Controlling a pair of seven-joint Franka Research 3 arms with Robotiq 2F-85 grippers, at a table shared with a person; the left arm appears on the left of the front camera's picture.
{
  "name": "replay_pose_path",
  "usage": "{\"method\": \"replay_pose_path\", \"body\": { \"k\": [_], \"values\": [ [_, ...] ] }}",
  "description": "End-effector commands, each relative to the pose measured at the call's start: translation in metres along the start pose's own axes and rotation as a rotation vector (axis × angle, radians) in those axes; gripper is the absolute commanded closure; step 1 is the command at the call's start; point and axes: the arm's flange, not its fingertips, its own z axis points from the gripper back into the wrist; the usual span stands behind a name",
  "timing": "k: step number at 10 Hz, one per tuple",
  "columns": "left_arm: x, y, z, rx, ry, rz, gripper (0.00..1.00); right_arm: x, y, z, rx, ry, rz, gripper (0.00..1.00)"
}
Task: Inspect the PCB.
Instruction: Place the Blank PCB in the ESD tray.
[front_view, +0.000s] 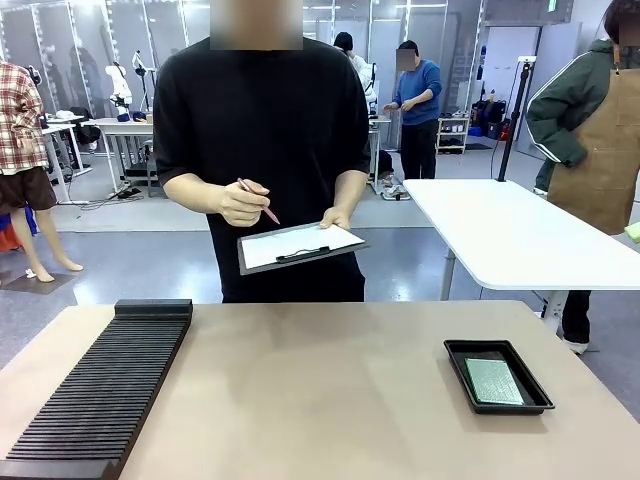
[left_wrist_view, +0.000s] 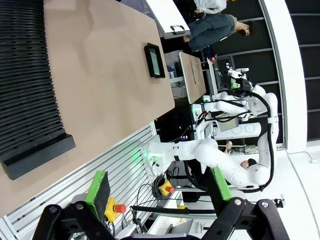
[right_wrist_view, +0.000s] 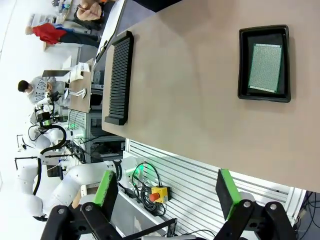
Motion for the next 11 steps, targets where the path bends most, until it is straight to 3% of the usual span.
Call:
{"method": "replay_pose_path", "body": {
  "k": [1, 11],
  "values": [
    [0.0021, -0.0006, 0.0007, 0.0, 0.002, -0.002, 0.0, -0.0009, -0.0007, 0.0009, -0.009, 0.009, 0.01, 0.0],
    [0.0021, -0.0006, 0.0007, 0.0, 0.002, -0.002, 0.0, -0.0009, -0.0007, 0.0009, -0.009, 0.009, 0.01, 0.0]
  ]
}}
